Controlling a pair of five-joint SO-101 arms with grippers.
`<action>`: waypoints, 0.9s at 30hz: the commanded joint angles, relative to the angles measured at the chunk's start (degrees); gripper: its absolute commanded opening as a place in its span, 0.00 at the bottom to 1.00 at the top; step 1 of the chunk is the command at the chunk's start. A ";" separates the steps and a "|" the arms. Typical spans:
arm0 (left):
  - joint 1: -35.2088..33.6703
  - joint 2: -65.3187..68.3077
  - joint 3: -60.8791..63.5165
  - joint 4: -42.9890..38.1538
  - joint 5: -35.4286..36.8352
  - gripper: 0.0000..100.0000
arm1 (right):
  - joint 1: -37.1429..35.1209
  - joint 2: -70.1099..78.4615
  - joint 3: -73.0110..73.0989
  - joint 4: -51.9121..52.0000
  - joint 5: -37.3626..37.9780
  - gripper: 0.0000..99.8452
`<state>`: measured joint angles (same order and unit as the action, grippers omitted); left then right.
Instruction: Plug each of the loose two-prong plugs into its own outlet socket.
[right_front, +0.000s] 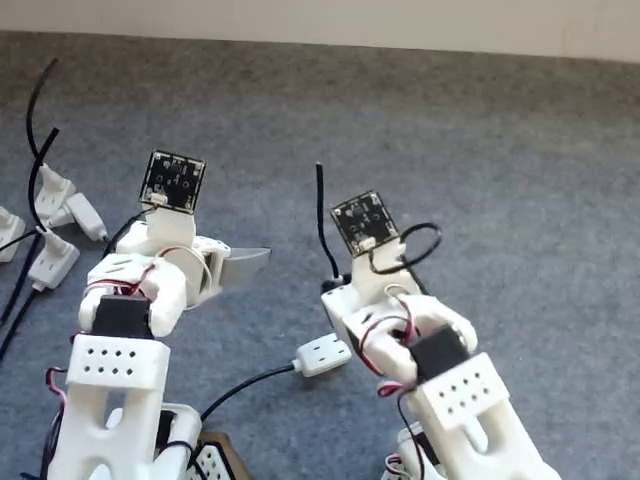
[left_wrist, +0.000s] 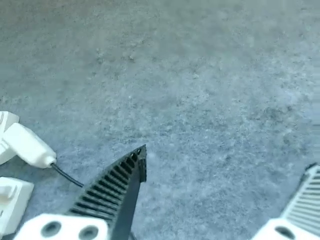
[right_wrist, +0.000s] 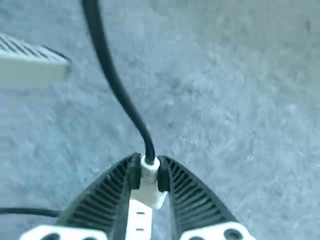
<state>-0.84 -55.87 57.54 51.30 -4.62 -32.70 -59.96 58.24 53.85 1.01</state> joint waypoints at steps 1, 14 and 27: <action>6.99 -0.48 -0.92 3.96 -0.53 0.45 | -0.66 -2.77 -6.73 -0.48 -4.40 0.00; 14.11 -0.04 -0.31 2.73 -0.35 0.45 | -4.18 -2.77 -14.11 5.41 -5.45 0.00; 6.29 0.13 2.68 -6.68 -0.53 0.45 | -4.18 -2.77 -13.58 11.30 -0.44 0.00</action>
<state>7.52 -55.60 60.88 46.37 -4.97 -36.40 -62.77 46.81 63.60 -1.10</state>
